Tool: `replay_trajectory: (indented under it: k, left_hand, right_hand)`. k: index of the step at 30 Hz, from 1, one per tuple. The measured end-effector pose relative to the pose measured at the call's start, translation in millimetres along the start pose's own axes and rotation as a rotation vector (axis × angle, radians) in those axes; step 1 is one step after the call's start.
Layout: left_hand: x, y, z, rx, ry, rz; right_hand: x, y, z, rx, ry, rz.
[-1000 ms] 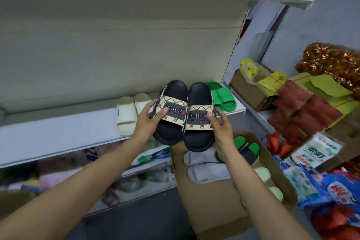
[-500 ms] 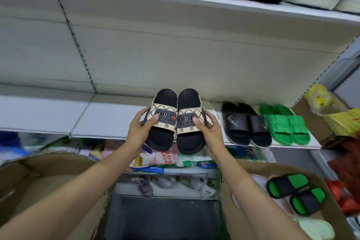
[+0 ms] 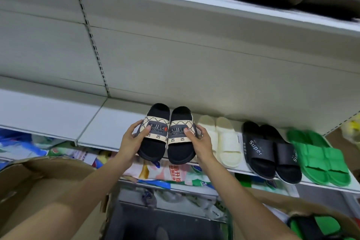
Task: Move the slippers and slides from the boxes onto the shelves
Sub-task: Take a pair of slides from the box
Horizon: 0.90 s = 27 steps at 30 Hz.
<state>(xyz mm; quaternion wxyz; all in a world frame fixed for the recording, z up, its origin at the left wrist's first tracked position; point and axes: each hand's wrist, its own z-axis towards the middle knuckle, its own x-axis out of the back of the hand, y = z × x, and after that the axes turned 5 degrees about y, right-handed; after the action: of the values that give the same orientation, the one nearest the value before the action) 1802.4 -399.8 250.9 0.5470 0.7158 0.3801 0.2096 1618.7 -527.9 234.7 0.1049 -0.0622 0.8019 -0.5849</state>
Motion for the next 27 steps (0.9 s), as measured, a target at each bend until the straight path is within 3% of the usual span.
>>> replay_trajectory:
  k: [18, 27]
  left_hand:
    - [10, -33, 55, 0.125, -0.028, 0.129]
    - [11, -35, 62, -0.140, -0.166, 0.423]
  right_hand:
    - [-18, 33, 24, -0.046, 0.024, -0.125]
    - [-30, 31, 23, 0.184, -0.033, -0.616]
